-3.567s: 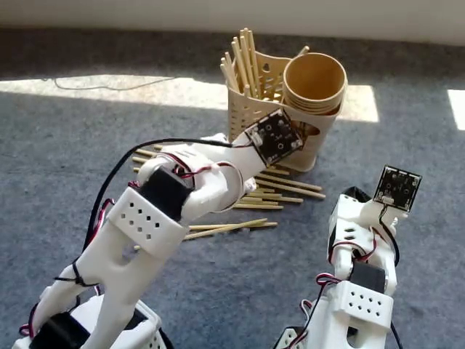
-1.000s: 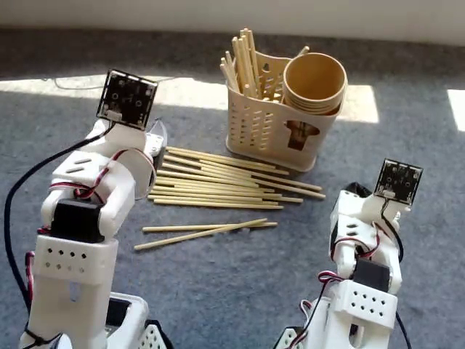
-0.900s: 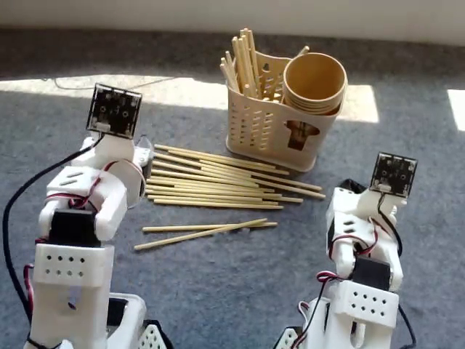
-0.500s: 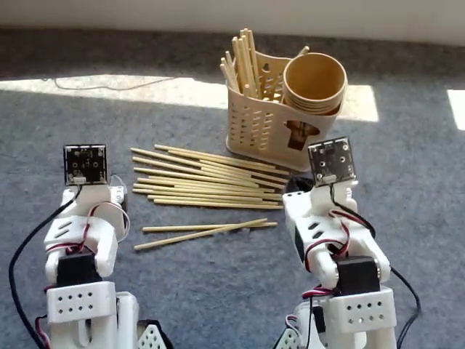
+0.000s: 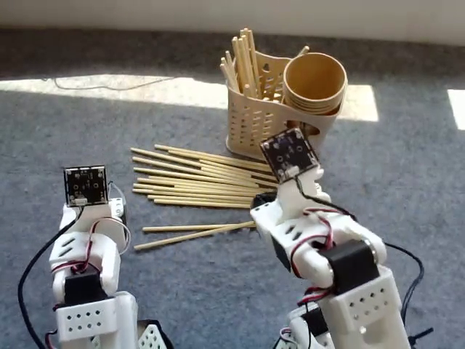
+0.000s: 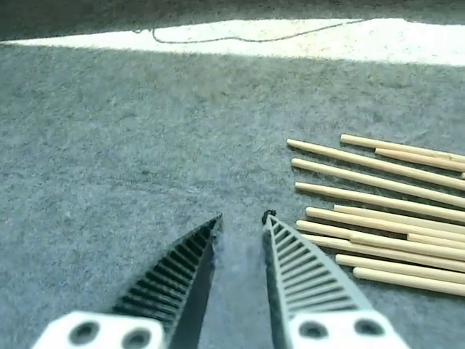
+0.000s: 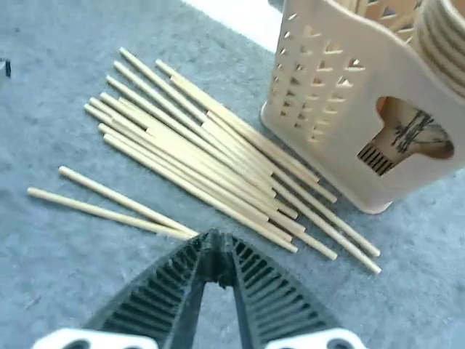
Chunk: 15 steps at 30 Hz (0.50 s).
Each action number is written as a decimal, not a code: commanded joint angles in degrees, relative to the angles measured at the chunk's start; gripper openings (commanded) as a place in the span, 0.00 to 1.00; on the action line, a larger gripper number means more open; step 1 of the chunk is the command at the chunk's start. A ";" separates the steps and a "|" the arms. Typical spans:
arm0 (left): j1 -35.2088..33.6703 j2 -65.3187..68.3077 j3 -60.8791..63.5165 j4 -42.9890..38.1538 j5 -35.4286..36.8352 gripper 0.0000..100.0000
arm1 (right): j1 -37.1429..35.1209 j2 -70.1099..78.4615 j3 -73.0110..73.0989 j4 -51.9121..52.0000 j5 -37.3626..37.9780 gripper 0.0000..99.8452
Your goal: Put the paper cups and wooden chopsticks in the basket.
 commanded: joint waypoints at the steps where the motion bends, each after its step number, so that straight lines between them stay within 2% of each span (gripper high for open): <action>1: -2.33 -3.30 1.10 -0.88 -2.11 0.11 | -2.24 8.22 -7.52 1.01 -10.37 0.01; 6: -2.86 -4.18 1.45 -0.88 -2.20 0.11 | -2.24 15.60 -10.33 -5.67 -26.20 0.01; 9: -2.86 -4.09 1.45 -0.88 -2.20 0.11 | -2.15 18.68 -7.34 -9.89 -31.12 0.01; 11: -2.86 -4.09 1.45 -0.88 -2.20 0.11 | -2.33 21.05 -5.76 -10.42 -31.65 0.02; 15: -2.86 -4.09 1.45 -0.88 -2.20 0.11 | -4.09 28.70 -5.32 -10.33 -40.00 0.09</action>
